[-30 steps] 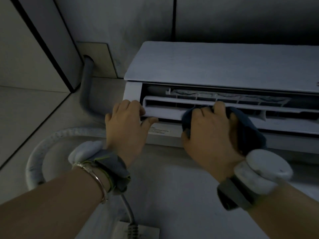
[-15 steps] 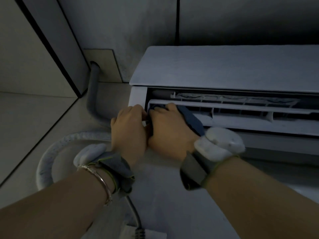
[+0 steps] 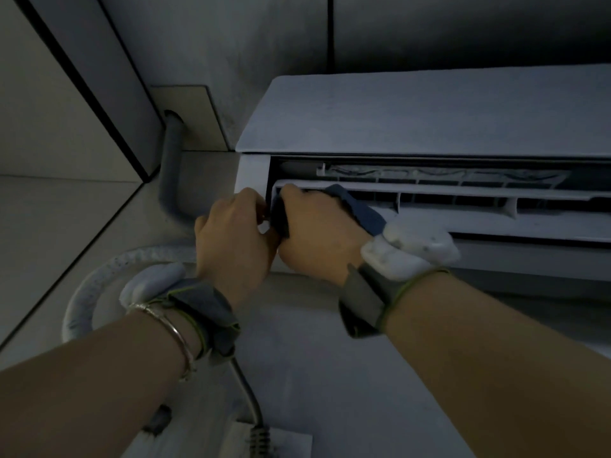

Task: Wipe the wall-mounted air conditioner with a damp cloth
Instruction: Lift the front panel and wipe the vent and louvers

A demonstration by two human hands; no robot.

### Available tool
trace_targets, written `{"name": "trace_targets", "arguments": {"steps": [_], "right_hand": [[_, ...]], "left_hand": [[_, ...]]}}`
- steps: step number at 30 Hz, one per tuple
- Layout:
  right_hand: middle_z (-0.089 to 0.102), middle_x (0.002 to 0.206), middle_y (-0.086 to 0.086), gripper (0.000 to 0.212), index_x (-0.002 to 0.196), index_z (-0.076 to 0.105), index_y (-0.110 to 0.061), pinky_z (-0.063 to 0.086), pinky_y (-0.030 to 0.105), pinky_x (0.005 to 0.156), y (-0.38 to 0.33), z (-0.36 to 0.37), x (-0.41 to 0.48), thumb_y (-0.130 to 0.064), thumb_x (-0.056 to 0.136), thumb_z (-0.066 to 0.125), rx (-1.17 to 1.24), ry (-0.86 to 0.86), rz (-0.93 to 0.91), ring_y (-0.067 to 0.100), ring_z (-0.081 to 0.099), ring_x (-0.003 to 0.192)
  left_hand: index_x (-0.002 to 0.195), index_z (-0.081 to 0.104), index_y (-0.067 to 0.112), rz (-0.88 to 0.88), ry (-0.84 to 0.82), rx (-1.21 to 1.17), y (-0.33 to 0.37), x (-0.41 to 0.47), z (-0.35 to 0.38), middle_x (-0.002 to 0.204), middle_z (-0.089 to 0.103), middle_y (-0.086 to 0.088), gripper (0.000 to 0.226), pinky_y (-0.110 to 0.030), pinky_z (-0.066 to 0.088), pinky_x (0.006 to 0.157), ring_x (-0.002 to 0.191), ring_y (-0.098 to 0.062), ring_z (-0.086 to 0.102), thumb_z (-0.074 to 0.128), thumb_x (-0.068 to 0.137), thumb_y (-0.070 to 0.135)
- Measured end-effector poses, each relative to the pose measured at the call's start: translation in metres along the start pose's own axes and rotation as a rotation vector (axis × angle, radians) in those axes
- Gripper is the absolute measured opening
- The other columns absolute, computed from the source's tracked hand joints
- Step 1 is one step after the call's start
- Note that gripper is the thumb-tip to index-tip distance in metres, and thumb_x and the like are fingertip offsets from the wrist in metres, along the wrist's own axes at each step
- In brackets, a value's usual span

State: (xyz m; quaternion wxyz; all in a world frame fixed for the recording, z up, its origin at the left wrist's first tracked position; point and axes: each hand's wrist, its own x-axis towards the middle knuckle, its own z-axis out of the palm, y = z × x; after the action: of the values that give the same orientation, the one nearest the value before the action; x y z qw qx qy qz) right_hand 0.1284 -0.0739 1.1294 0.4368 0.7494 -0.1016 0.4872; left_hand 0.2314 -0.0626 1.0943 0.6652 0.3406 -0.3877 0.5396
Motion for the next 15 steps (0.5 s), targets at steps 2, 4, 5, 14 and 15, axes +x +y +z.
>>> {"name": "trace_targets", "arguments": {"steps": [2, 4, 5, 14, 15], "right_hand": [[0.062, 0.107, 0.015, 0.027, 0.112, 0.048, -0.005, 0.034, 0.028, 0.065, 0.008, -0.008, -0.007, -0.016, 0.087, 0.048, -0.081, 0.009, 0.008, 0.022, 0.051, 0.08], [0.062, 0.11, 0.014, 0.026, 0.109, 0.051, -0.007, 0.027, 0.03, 0.076, 0.023, -0.016, -0.027, -0.021, 0.089, 0.045, -0.203, 0.079, 0.045, 0.026, 0.05, 0.095], [0.061, 0.111, 0.013, 0.027, 0.107, 0.051, -0.007, 0.026, 0.032, 0.079, 0.031, -0.018, -0.038, -0.026, 0.089, 0.043, -0.282, 0.142, 0.07, 0.027, 0.047, 0.102], [0.061, 0.107, 0.013, 0.02, 0.106, 0.046, -0.01, 0.031, 0.035, 0.076, 0.048, -0.018, -0.047, -0.019, 0.089, 0.04, -0.449, 0.147, 0.179, 0.029, 0.04, 0.113], [0.062, 0.104, 0.012, 0.018, 0.103, 0.048, -0.01, 0.032, 0.035, 0.078, 0.049, -0.021, -0.045, -0.018, 0.089, 0.04, -0.429, 0.163, 0.16, 0.028, 0.042, 0.11]], "left_hand": [[0.086, 0.059, 0.003, 0.029, -0.007, 0.028, 0.0, 0.002, -0.001, 0.088, 0.065, -0.016, 0.021, -0.048, 0.047, 0.08, 0.088, -0.034, 0.058, 0.07, 0.077, 0.019], [0.084, 0.06, 0.006, 0.045, -0.013, 0.039, 0.003, 0.003, -0.002, 0.084, 0.064, -0.013, 0.029, -0.049, 0.048, 0.079, 0.085, -0.031, 0.058, 0.071, 0.077, 0.031], [0.083, 0.06, 0.006, 0.054, -0.012, 0.045, 0.002, 0.003, -0.002, 0.084, 0.064, -0.012, 0.03, -0.049, 0.048, 0.079, 0.085, -0.031, 0.057, 0.071, 0.077, 0.034], [0.1, 0.067, 0.005, 0.142, -0.024, 0.213, 0.006, 0.003, -0.002, 0.101, 0.061, -0.019, 0.029, -0.049, 0.043, 0.079, 0.1, -0.038, 0.053, 0.07, 0.079, 0.024], [0.102, 0.067, 0.005, 0.15, -0.029, 0.224, 0.008, 0.005, -0.004, 0.105, 0.062, -0.019, 0.027, -0.05, 0.043, 0.079, 0.101, -0.039, 0.053, 0.068, 0.08, 0.021]]}}
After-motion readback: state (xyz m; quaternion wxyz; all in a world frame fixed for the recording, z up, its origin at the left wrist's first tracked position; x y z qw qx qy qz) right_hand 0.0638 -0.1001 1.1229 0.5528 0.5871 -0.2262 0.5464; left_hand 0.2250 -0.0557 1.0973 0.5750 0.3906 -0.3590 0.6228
